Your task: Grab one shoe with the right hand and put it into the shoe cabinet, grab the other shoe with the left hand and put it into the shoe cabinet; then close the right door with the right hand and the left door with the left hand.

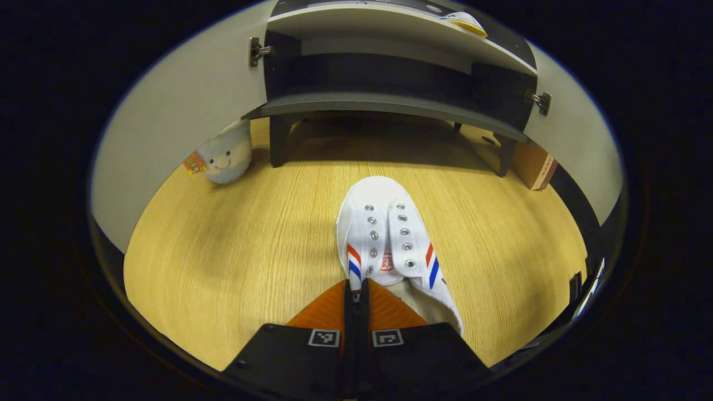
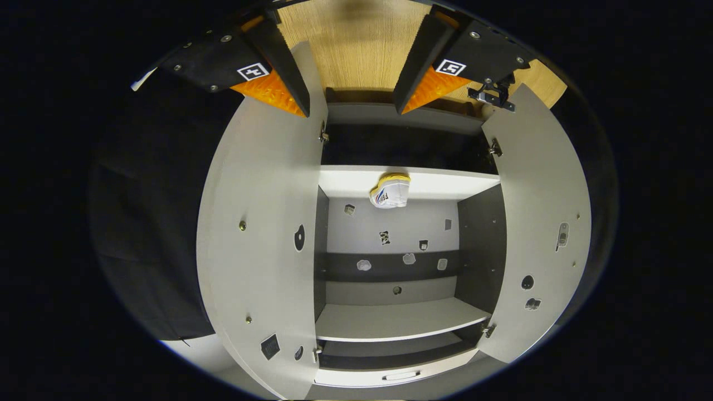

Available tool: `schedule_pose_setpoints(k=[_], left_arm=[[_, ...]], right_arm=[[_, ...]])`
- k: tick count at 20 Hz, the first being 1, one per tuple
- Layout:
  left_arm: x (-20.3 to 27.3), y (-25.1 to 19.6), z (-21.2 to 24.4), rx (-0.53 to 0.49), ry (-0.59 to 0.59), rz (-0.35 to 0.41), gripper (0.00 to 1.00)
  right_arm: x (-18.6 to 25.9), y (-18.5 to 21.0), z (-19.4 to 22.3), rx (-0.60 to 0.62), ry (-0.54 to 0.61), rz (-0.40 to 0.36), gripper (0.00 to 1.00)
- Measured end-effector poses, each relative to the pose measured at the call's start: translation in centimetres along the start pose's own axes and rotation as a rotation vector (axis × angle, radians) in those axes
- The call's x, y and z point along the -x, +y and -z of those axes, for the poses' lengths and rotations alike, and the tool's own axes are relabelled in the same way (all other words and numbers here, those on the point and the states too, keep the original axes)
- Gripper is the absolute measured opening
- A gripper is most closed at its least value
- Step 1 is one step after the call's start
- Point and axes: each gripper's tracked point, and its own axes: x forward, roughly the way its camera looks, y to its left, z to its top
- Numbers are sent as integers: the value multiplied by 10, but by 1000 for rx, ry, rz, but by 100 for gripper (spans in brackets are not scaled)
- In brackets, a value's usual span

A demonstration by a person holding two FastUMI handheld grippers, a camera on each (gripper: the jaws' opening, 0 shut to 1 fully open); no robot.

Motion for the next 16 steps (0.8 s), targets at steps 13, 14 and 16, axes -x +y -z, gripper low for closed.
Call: schedule_pose_setpoints(k=[13, 14, 16], left_arm=[[104, 0, -124, 29, -101, 114, 6], [115, 1, -137, 30, -117, 119, 6], [141, 6, -169, 20, -164, 133, 6]], right_arm=[[15, 17, -8, -62, -34, -62, 93], [17, 18, -11, -67, -40, -66, 93], [21, 17, -15, -74, -50, -68, 93]])
